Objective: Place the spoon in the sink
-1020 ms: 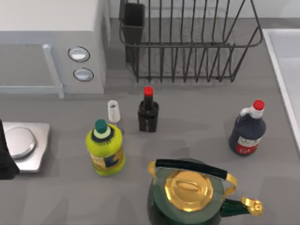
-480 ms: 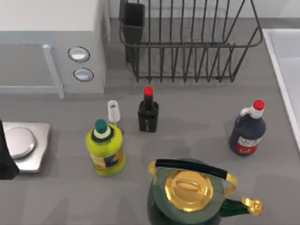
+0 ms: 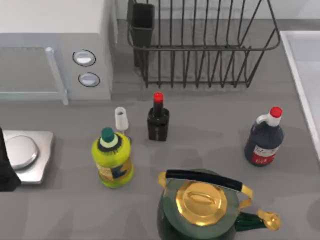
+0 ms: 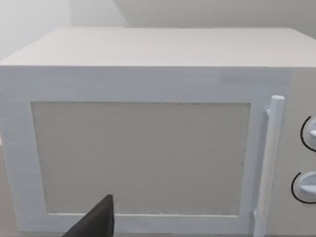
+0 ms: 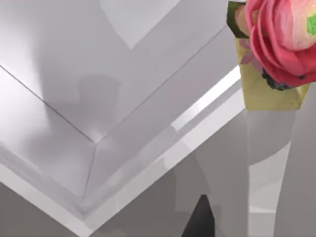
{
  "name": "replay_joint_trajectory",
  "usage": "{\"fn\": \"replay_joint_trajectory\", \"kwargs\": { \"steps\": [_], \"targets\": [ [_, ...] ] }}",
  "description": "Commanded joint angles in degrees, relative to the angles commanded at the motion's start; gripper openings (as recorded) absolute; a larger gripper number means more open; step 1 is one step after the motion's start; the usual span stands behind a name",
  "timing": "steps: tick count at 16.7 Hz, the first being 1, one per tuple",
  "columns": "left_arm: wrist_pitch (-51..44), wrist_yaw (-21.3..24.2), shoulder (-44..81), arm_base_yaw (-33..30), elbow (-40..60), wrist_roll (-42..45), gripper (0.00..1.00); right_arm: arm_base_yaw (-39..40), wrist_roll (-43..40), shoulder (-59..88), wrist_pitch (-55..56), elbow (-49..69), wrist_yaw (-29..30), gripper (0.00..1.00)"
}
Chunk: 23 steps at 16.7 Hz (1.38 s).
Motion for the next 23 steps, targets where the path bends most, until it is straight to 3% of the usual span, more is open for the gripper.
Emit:
{"fn": "replay_joint_trajectory", "kwargs": {
  "steps": [8, 12, 16, 23],
  "targets": [
    [0.00, 0.00, 0.00, 0.00, 0.00, 0.00, 1.00, 6.54, 6.93, 32.76, -15.10, 50.53, 0.03, 0.00],
    [0.00, 0.00, 0.00, 0.00, 0.00, 0.00, 1.00, 9.41, 9.57, 44.35, -19.83, 68.19, 0.14, 0.00],
    [0.00, 0.00, 0.00, 0.00, 0.00, 0.00, 1.00, 11.12, 10.91, 50.10, -21.87, 76.47, 0.28, 0.00],
    [0.00, 0.00, 0.00, 0.00, 0.00, 0.00, 1.00, 10.95, 11.09, 50.08, -21.06, 76.04, 0.23, 0.00]
  ]
}}
